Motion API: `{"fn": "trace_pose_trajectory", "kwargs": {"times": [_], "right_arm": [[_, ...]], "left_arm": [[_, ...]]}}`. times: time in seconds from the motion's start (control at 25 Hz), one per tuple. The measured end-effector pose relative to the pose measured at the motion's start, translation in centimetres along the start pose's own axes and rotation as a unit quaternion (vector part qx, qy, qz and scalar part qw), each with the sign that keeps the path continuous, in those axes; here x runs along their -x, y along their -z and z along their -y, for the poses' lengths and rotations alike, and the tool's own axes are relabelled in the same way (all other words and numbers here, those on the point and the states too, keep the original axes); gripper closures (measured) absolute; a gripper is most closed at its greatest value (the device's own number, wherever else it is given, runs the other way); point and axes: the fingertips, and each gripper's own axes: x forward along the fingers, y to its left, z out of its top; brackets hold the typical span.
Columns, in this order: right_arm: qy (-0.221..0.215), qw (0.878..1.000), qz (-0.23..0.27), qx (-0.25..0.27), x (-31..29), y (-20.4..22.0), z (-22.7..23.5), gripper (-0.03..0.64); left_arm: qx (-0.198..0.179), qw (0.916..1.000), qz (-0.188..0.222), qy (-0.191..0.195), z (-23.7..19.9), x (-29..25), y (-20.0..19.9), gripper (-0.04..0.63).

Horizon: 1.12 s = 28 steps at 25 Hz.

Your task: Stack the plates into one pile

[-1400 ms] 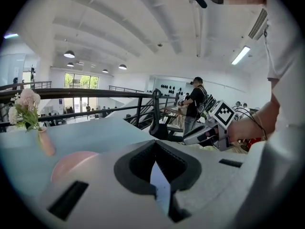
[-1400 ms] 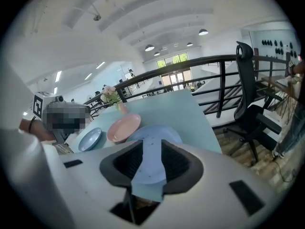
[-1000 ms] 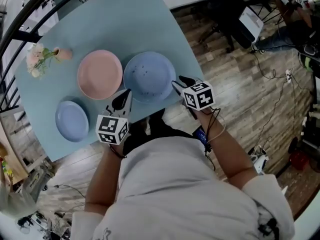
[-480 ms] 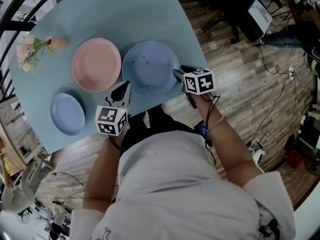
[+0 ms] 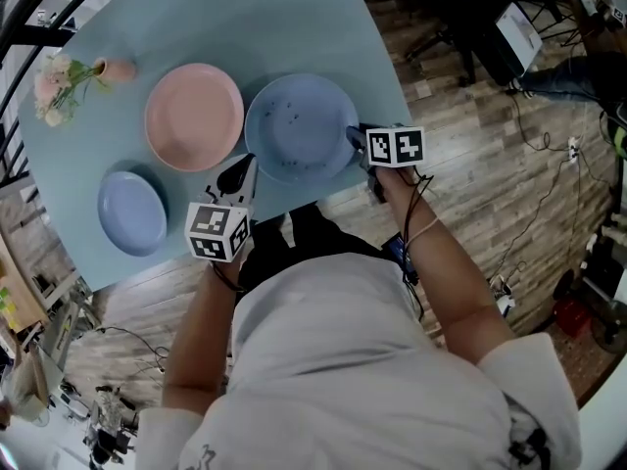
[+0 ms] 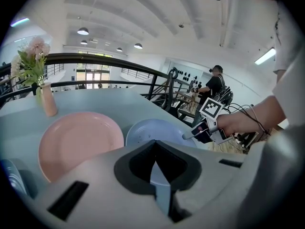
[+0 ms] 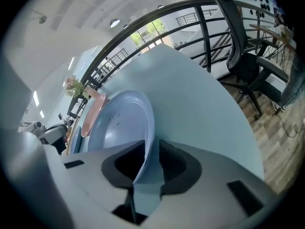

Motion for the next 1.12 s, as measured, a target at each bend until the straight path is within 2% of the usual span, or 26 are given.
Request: {"fn": "trace_pose_trajectory", "kwargs": {"times": [0.16,0.4,0.8,1.12], "right_arm": [[0.000,1.000,-0.001,-0.012,-0.2,0.1,0.0,0.571],[0.001,0.999,0.020,-0.051,-0.1,-0.6,0.3,0.595],[-0.010,0.998,0.038,-0.050,1.3,-1.0,-0.1,0.591],[-0.027,0.997,0.059,-0.046,4.3,-1.9,-2.1,0.591]], "left_arm": [[0.002,1.0000,0.005,-0.004,0.0,0.5,-0.1,0.591],[-0.001,0.9999,0.010,-0.010,0.4,1.3,-0.4,0.591],[0.004,0.9994,0.025,-0.024,0.3,2.8,-0.5,0.591],[-0.001,0.9987,0.040,-0.032,0.7,5.0,-1.7,0.591]]}}
